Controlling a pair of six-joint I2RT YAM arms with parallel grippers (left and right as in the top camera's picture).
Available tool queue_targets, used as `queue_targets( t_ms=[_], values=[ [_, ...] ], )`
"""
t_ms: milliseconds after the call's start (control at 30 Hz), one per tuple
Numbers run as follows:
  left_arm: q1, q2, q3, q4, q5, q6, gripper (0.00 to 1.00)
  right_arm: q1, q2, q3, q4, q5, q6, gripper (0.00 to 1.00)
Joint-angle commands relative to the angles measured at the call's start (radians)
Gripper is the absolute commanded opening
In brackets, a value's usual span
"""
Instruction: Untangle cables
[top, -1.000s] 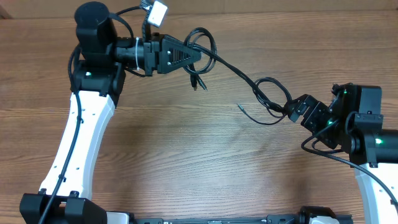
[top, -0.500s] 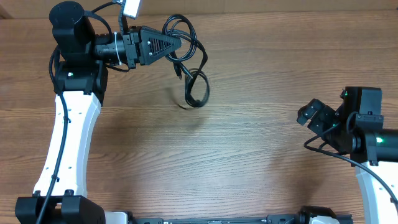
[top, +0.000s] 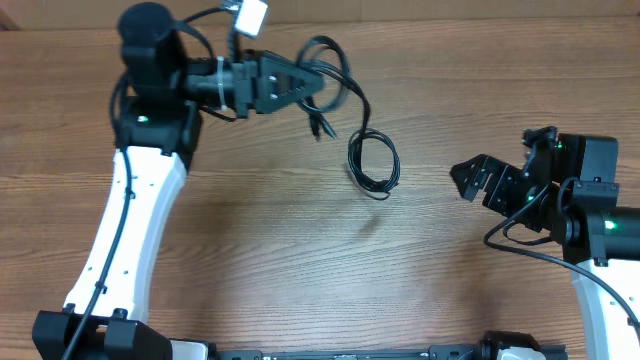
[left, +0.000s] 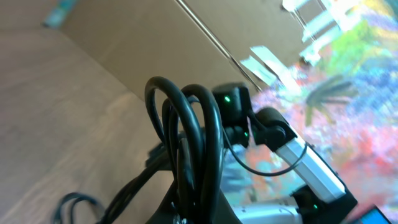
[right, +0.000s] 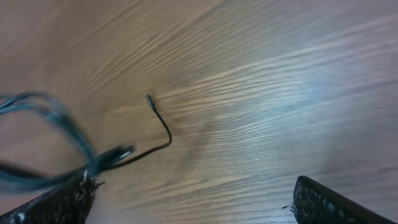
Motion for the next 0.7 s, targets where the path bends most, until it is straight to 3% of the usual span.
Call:
queue_targets(
  t_ms=[0,167,667],
  values=[
    [-0.058,-0.026,0.026,0.020,-0.009,-0.014,0.04,-0.004,0.000,-0.006,0.000,-0.106,-0.145,1.00],
    [-0.145,-0.026,0.026,0.032,-0.071,-0.014,0.04,-0.004,0.001,-0.006,-0.018,-0.140,-0.245,1.00],
    [-0.256,-0.026,0.026,0.276,-0.100,-0.183,0.04,-0.004,0.097,-0.018,-0.019,-0.121,-0.248,1.00]
  ],
)
